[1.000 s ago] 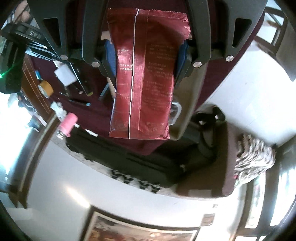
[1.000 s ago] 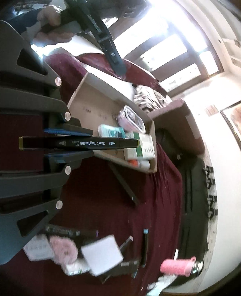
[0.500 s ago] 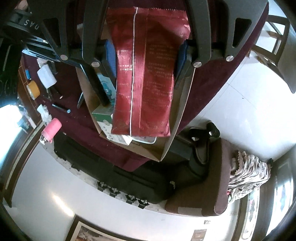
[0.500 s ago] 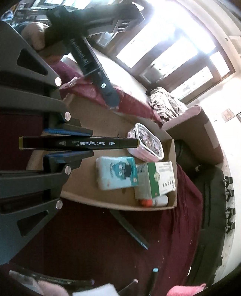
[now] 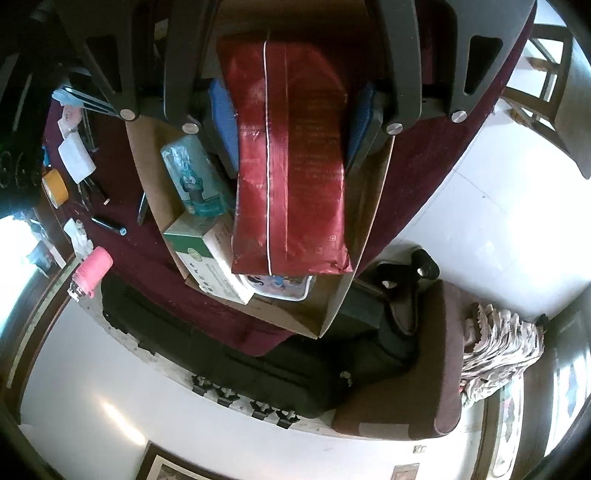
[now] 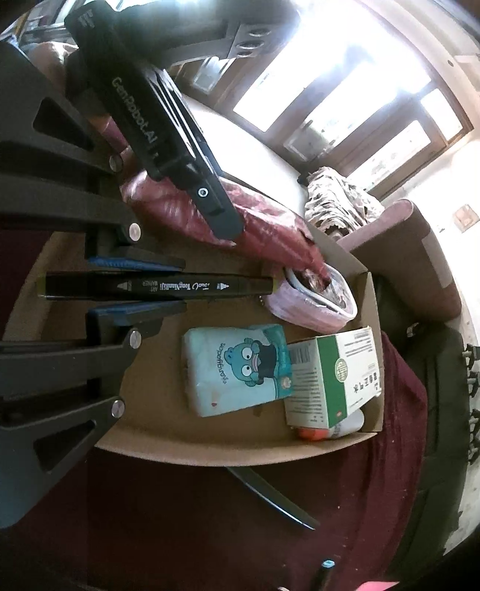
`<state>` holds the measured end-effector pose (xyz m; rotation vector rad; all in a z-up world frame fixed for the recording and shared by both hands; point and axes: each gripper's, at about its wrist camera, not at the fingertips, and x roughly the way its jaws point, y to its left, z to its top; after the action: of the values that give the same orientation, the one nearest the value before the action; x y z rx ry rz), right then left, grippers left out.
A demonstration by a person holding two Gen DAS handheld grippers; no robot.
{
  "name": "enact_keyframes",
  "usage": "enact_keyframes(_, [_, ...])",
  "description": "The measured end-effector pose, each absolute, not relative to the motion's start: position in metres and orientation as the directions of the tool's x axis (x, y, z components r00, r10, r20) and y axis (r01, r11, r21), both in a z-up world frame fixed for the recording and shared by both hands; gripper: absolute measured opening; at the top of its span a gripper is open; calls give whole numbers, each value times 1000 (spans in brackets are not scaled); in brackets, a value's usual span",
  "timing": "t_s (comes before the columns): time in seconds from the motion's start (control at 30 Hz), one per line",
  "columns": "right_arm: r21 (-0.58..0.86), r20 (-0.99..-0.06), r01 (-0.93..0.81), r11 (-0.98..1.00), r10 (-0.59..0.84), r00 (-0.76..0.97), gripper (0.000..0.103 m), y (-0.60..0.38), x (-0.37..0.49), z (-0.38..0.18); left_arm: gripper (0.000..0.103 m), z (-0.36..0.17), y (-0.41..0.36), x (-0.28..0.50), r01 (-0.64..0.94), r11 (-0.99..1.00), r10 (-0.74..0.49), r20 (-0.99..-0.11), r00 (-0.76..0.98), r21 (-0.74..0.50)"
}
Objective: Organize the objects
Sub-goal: 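Lower the packet and marker into the cardboard box and open both tools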
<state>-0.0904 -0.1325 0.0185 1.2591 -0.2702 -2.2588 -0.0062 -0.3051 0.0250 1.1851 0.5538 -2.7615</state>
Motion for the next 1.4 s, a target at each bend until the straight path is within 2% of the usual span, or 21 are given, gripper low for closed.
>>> enact_keyframes(0.47, [398,-734,378,-836,-538,-415,14,-133,-89,16,49,27,-303,-1,213,-929,73,-715,-695,-302])
enact_keyframes(0.9, [405,-703,398,-823,-559,-440,18,-115,-69,39,55,67,-291,14,194,-933,58,-661,-748,-302])
enact_keyframes(1.0, [413,-694,394,-821,-564,-448,21,-107,-65,44,56,72,-284,16,187,-937,58,-657,-752,-296])
enact_keyframes(1.4, [457,-631,350,-818,-576,-520,21,-30,-43,69,56,97,-238,24,118,-956,86,-639,-764,-269])
